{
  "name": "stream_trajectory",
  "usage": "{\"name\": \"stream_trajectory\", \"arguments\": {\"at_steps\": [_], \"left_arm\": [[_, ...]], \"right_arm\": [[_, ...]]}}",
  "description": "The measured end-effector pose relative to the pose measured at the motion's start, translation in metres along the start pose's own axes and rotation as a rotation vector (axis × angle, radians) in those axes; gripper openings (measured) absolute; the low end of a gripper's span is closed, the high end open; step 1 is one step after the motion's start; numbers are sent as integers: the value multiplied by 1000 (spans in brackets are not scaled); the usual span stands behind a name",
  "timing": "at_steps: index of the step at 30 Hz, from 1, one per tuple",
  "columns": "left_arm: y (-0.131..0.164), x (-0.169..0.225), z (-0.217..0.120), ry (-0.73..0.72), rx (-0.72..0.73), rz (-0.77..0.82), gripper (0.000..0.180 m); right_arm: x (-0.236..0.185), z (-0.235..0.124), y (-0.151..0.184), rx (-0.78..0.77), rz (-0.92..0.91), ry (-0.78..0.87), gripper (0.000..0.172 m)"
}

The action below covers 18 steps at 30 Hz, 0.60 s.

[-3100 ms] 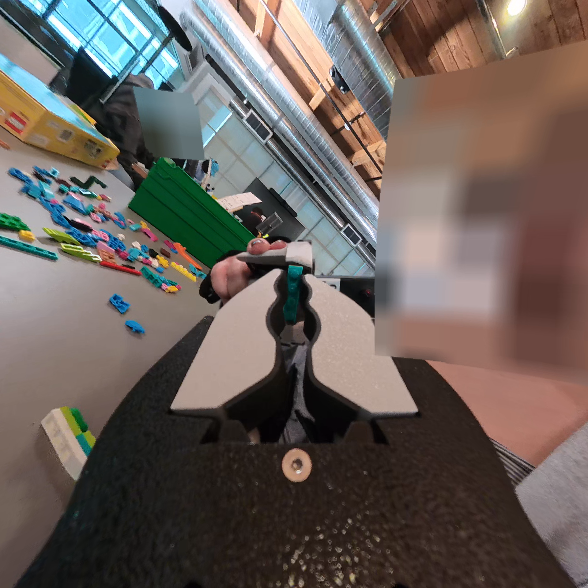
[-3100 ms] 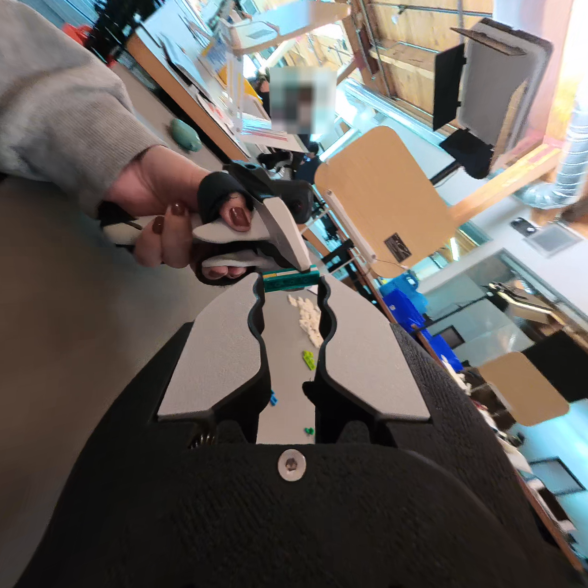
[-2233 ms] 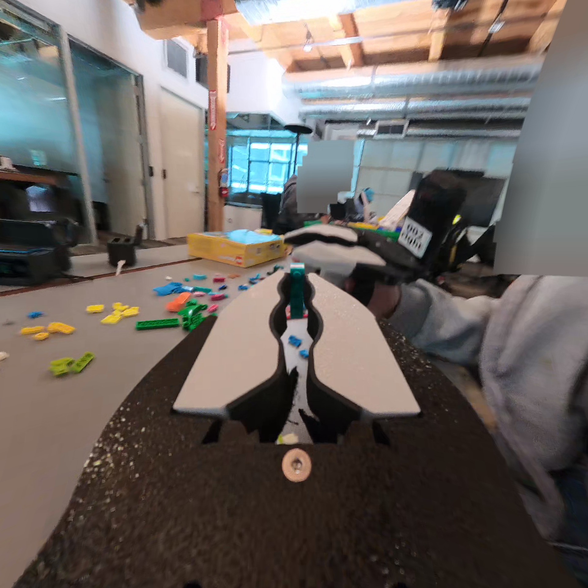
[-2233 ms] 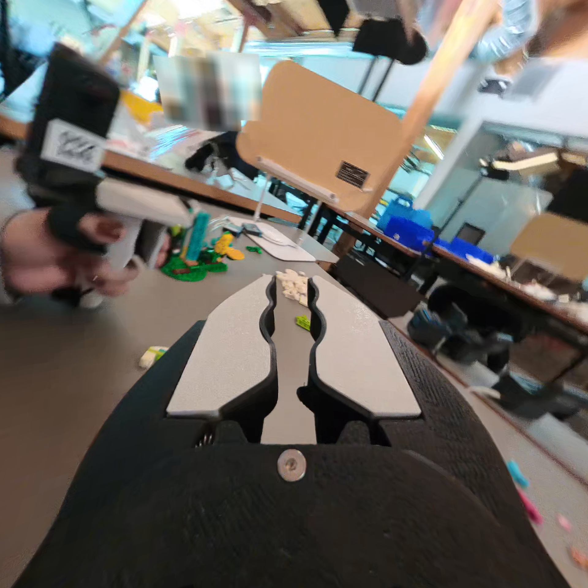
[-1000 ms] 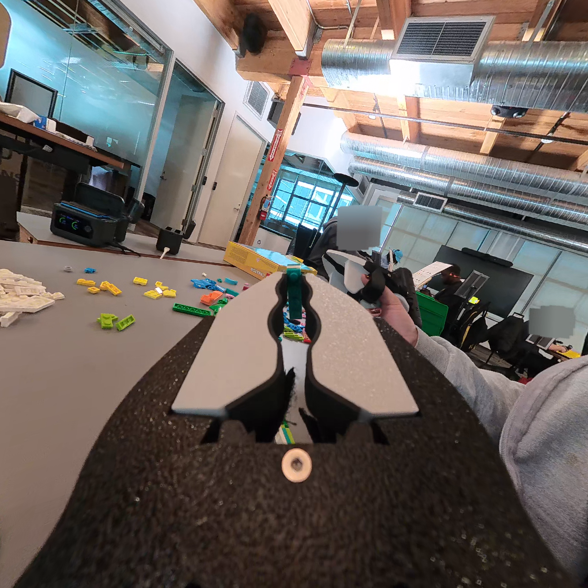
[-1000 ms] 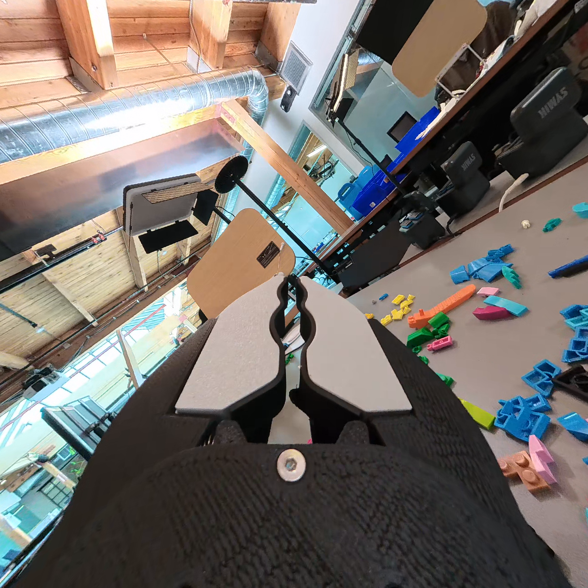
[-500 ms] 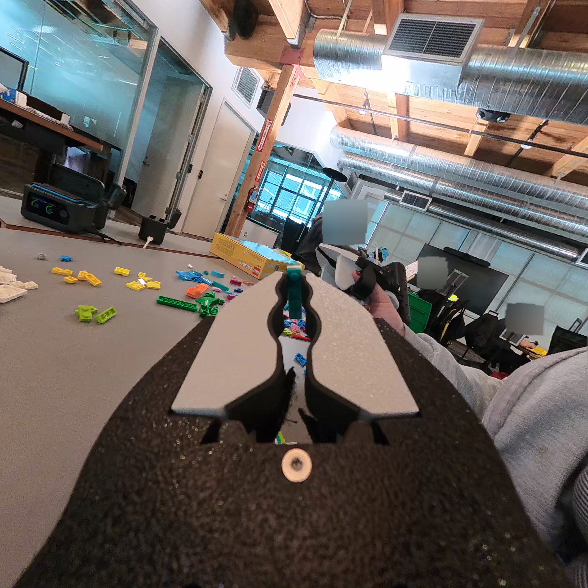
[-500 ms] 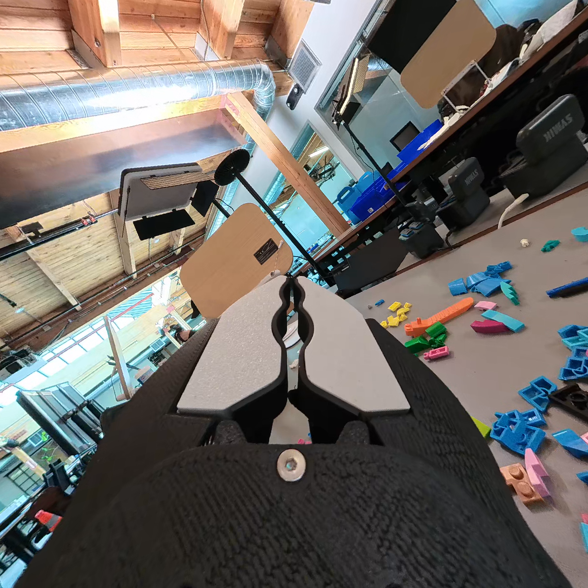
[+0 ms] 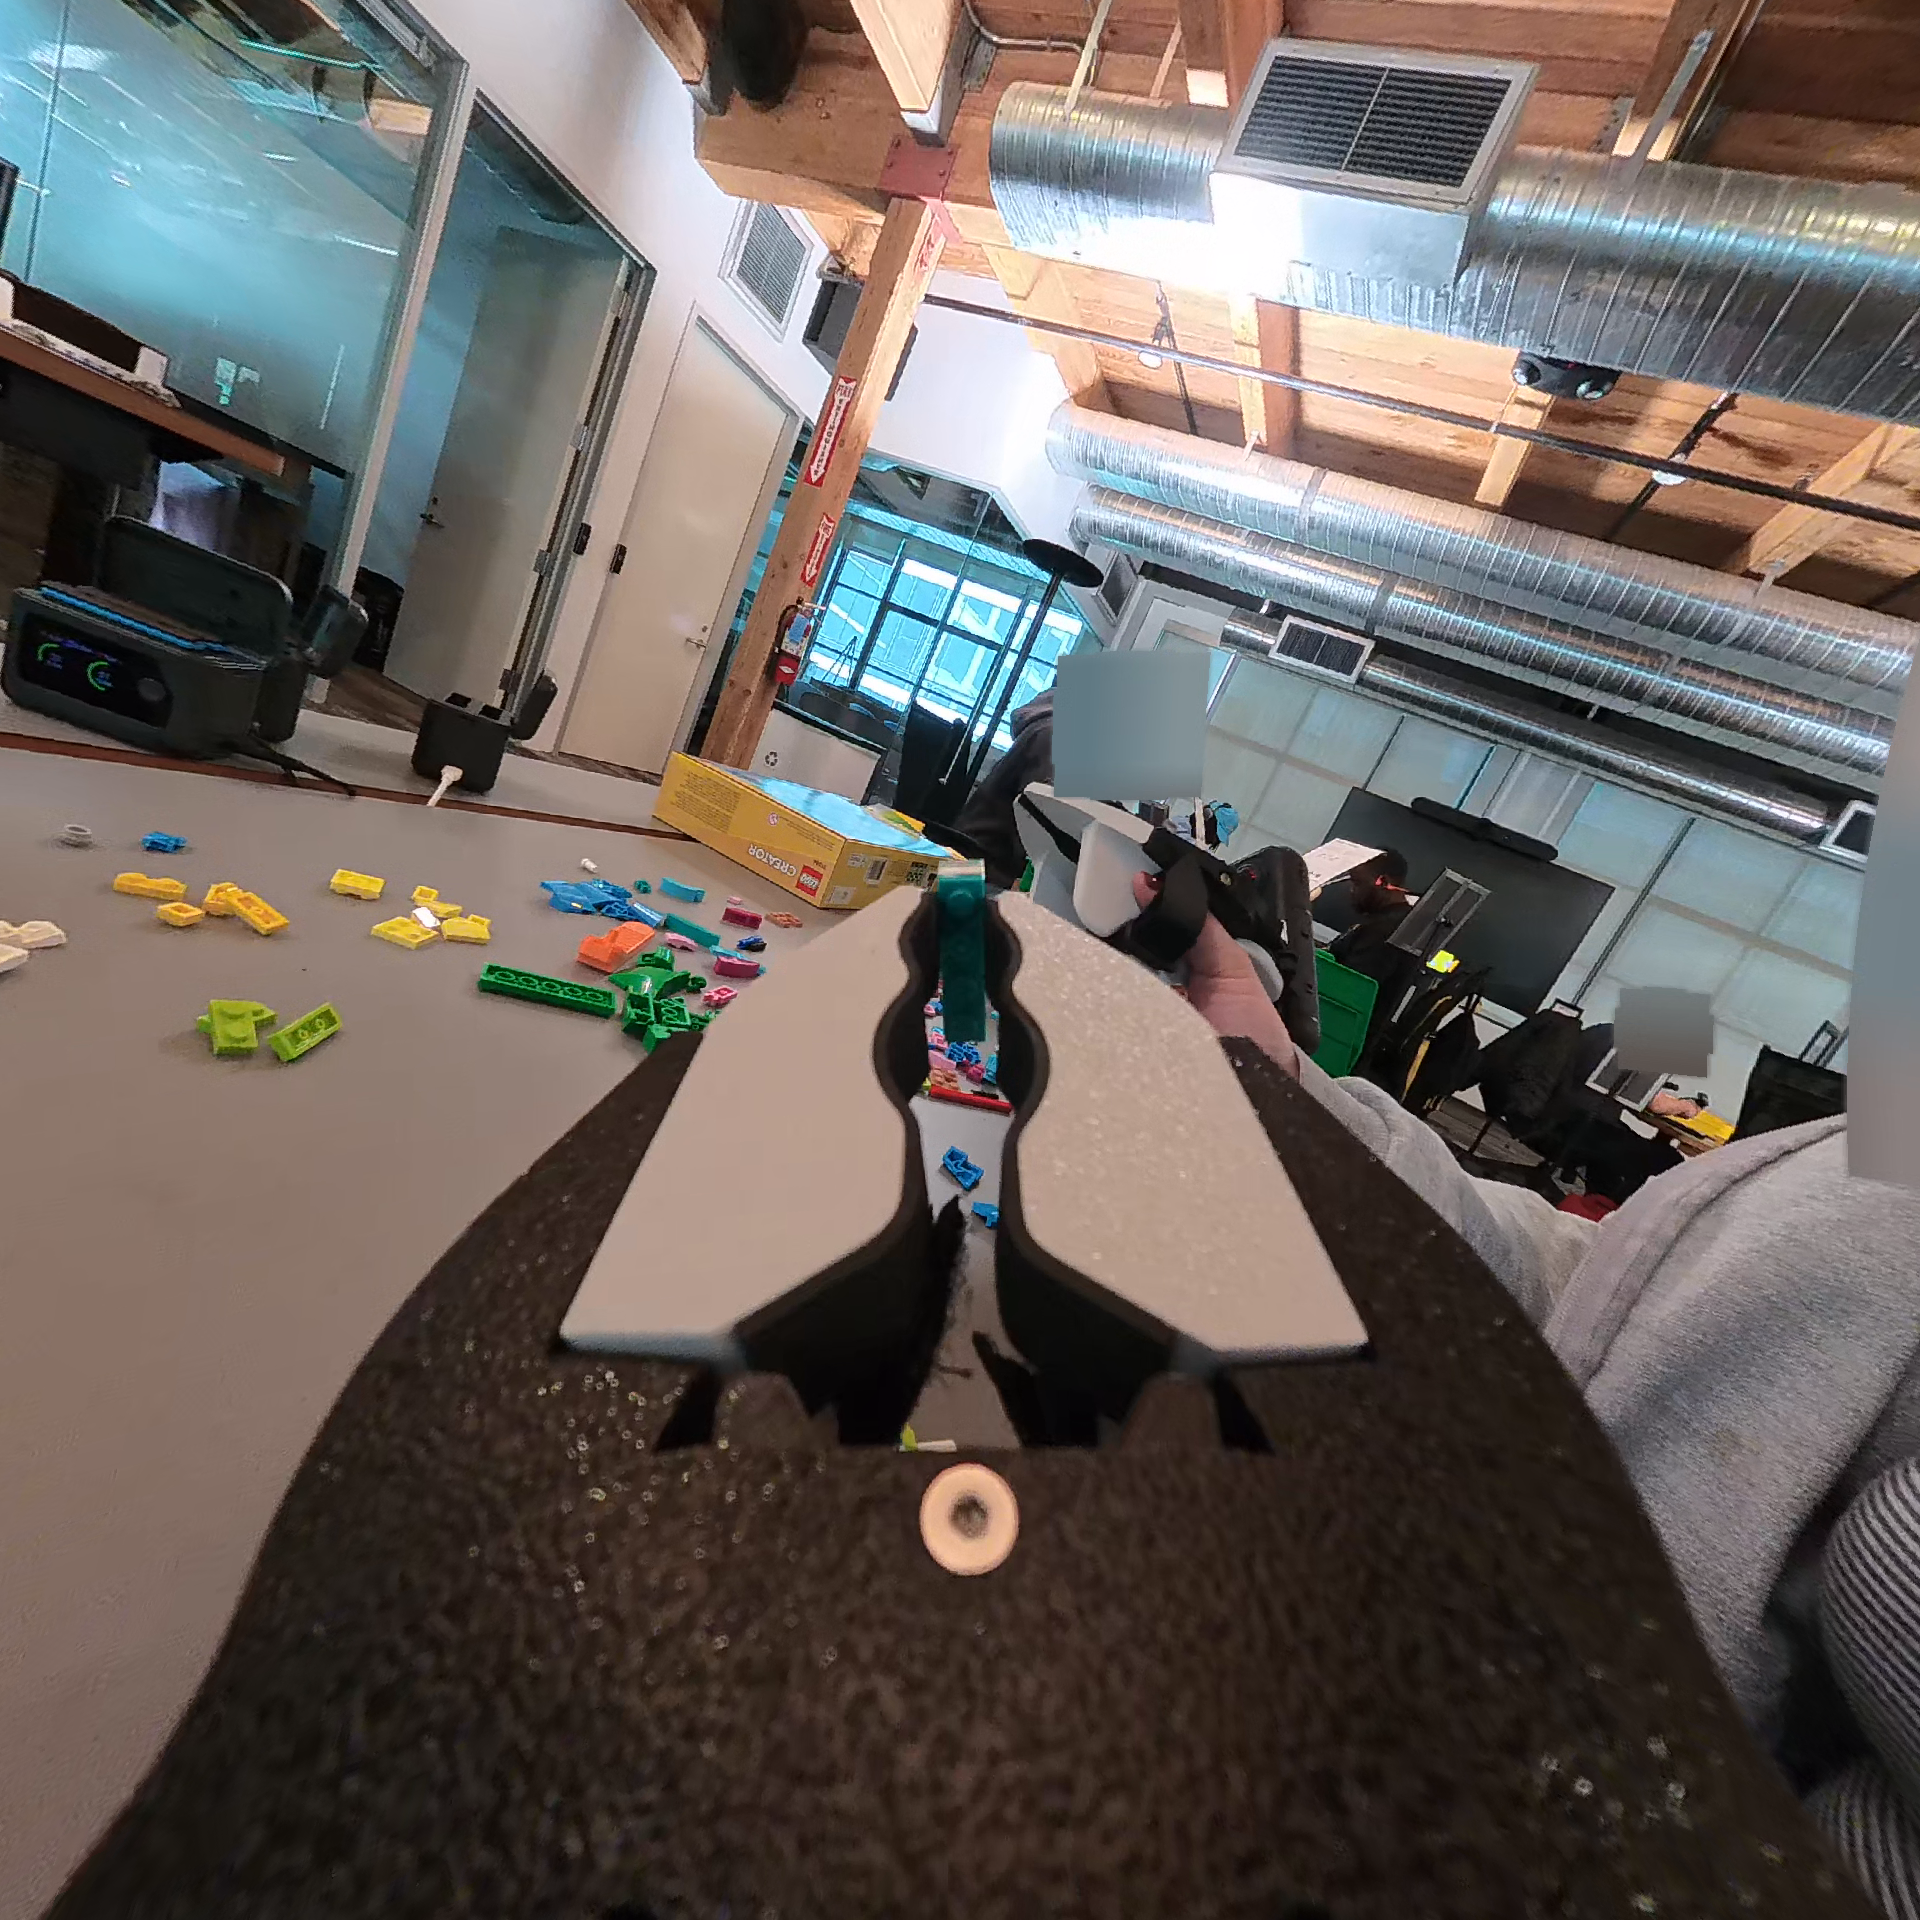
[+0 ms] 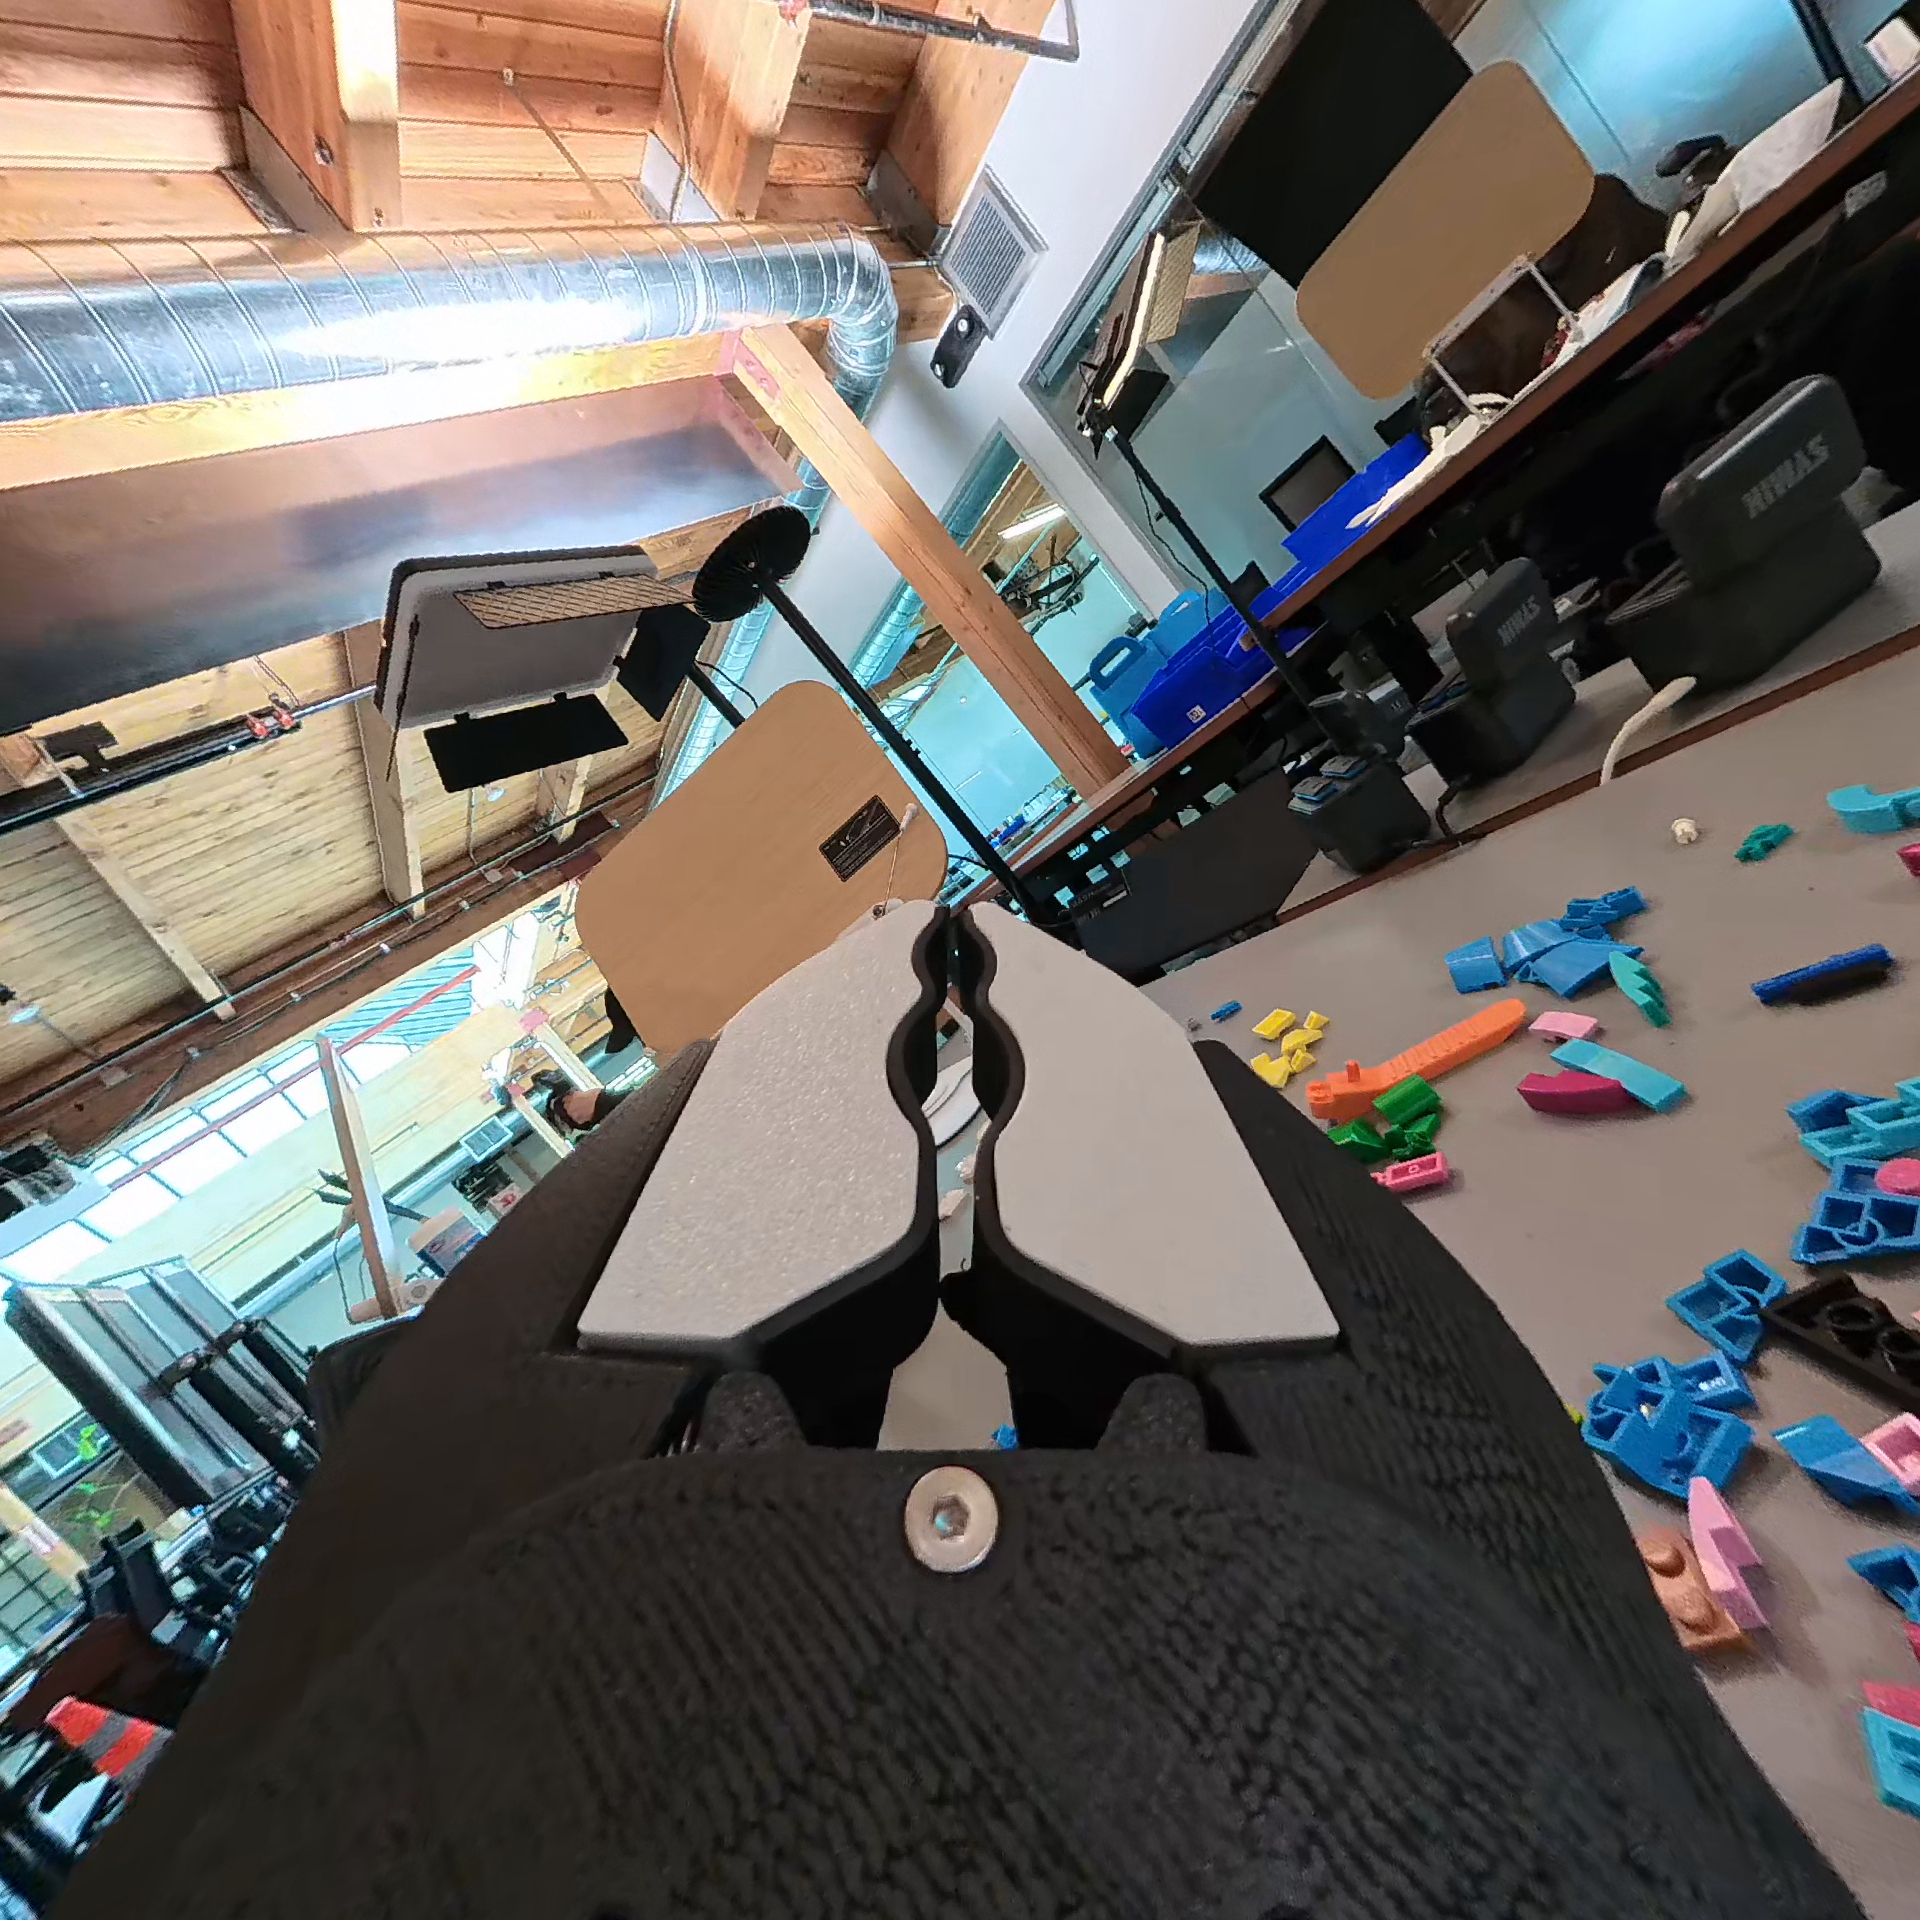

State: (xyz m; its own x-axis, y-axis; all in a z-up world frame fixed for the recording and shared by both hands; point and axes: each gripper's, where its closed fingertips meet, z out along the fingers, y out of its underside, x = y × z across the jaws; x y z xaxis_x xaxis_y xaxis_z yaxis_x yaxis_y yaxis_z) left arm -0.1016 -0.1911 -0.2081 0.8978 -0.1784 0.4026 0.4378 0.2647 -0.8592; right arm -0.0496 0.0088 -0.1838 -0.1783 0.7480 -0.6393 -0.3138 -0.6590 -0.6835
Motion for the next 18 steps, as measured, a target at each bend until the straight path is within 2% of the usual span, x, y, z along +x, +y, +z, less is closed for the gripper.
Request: {"name": "stream_trajectory", "arguments": {"at_steps": [15, 18], "left_arm": [[0, -1, 0, -2, 3, -12, 8], [8, 11, 4, 74, -54, -5, 7]], "right_arm": [[-3, 0, 2, -9, 5, -11, 0], [-20, 4, 10, -55, -25, -110, 0]]}}
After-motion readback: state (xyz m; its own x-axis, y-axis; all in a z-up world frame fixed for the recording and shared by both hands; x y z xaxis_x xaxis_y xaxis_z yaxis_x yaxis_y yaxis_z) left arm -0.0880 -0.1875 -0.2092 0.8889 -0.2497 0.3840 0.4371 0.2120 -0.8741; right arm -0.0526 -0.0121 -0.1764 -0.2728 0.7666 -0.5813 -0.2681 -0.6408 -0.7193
